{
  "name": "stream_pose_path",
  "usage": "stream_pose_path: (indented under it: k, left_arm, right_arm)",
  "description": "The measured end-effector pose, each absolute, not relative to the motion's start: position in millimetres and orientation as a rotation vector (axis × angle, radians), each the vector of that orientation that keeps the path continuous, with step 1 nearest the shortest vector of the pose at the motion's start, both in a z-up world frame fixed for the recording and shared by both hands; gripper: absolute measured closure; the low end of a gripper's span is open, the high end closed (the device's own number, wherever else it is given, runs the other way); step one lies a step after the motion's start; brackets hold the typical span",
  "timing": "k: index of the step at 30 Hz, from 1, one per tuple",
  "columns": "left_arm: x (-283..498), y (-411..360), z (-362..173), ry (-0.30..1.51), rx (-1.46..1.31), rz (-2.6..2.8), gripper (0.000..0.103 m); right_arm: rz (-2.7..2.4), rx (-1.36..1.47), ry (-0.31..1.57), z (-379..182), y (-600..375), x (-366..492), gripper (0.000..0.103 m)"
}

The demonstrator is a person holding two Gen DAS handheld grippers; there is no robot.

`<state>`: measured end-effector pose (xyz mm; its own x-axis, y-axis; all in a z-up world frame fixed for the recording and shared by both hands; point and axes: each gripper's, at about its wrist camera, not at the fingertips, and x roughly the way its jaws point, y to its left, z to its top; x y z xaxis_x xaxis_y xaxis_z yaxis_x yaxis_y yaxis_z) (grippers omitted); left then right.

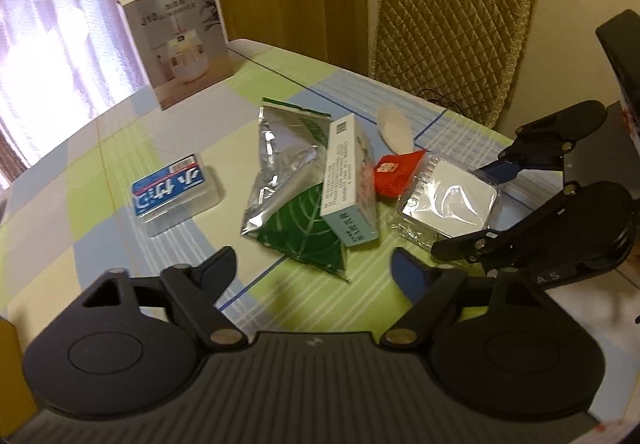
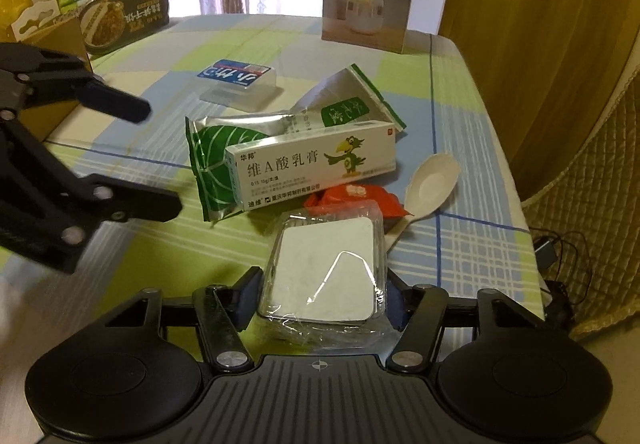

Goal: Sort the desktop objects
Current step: 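Grasp the clear plastic-wrapped white box with the right tool, then grasp the white-and-green ointment box with the left tool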

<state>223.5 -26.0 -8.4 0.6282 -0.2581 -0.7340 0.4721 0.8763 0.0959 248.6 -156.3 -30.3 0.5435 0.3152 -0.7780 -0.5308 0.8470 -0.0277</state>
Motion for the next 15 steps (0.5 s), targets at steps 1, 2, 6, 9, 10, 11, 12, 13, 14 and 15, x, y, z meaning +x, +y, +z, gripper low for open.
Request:
stream_pose_path:
  k: [1, 2, 6, 9, 10, 11, 12, 13, 14, 15]
  left_arm:
    - [224, -28, -9, 0.782, 0.297, -0.431, 0.028]
    - [225, -30, -10, 0.777, 0.302, -0.436, 0.028]
    - [227, -42, -13, 0.737, 0.339, -0.457, 0.027]
    - [224, -55, -18, 0.671, 0.43, -0.465, 0.028]
    - [222, -61, -20, 0.646, 0.473, -0.472, 0.027]
    - [221, -67, -22, 0.623, 0.523, -0.479, 0.027]
    - [220, -72, -25, 0.606, 0.57, -0.488, 0.028]
    - [218, -78, -29, 0.59, 0.621, -0.493, 0.031]
    - [218, -84, -33, 0.578, 0.663, -0.491, 0.032]
    - [218, -88, -37, 0.574, 0.694, -0.49, 0.034]
  right_arm:
    - [0.508, -0.27, 0.858, -28, -158, 247, 0.045]
    - [0.504, -0.262, 0.857, -26, -160, 245, 0.045]
    - [0.483, -0.217, 0.869, -22, -172, 241, 0.045]
    - [0.469, -0.204, 0.873, -21, -178, 242, 0.045]
    - [0.466, -0.199, 0.873, -21, -179, 243, 0.045]
    - [0.463, -0.191, 0.873, -20, -181, 244, 0.045]
    - [0.462, -0.182, 0.874, -20, -182, 245, 0.045]
    - [0.463, -0.174, 0.875, -20, -183, 246, 0.045]
    - [0.466, -0.167, 0.878, -20, -183, 247, 0.045]
    - [0.469, -0.163, 0.882, -20, -183, 248, 0.045]
